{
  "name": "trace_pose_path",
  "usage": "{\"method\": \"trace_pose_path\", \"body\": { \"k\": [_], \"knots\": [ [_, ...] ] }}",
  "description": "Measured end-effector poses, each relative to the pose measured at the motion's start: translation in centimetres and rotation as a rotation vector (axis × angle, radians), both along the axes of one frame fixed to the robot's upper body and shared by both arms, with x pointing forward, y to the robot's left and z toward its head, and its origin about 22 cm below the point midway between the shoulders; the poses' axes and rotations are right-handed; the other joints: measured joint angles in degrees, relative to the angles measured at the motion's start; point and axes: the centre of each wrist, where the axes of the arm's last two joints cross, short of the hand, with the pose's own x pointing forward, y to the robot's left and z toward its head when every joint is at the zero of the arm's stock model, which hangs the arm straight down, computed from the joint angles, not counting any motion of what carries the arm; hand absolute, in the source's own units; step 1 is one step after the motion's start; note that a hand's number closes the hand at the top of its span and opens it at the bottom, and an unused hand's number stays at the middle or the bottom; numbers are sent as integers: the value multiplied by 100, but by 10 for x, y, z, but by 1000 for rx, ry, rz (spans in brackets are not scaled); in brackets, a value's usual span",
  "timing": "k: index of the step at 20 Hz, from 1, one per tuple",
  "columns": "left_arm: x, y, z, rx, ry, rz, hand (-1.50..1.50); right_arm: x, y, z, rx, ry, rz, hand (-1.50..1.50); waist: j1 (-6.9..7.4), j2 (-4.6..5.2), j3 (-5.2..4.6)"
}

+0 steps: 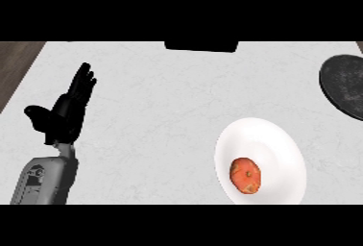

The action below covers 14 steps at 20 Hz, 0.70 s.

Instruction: Pick the cupcake from the plate and place it in the pan

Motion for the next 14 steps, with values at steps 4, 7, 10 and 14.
{"method": "trace_pose_path", "body": {
  "k": [4, 7, 10, 14],
  "knots": [
    [0, 1, 0, 0, -3, -4, 0, -5, 0, -14, 199, 31, 49, -150, 11, 2, 11],
    [1, 0, 1, -5, -6, -8, 0, -8, -2, -19, 288, 23, 98, -150, 13, 12, 14],
    [2, 2, 1, -3, -7, -5, 0, -17, -9, -26, 311, -2, 128, -150, 2, 6, 13],
    [2, 6, 3, -2, 1, 5, 0, -20, -11, -26, 313, -129, 154, -150, -27, -22, 11]
  ]
}}
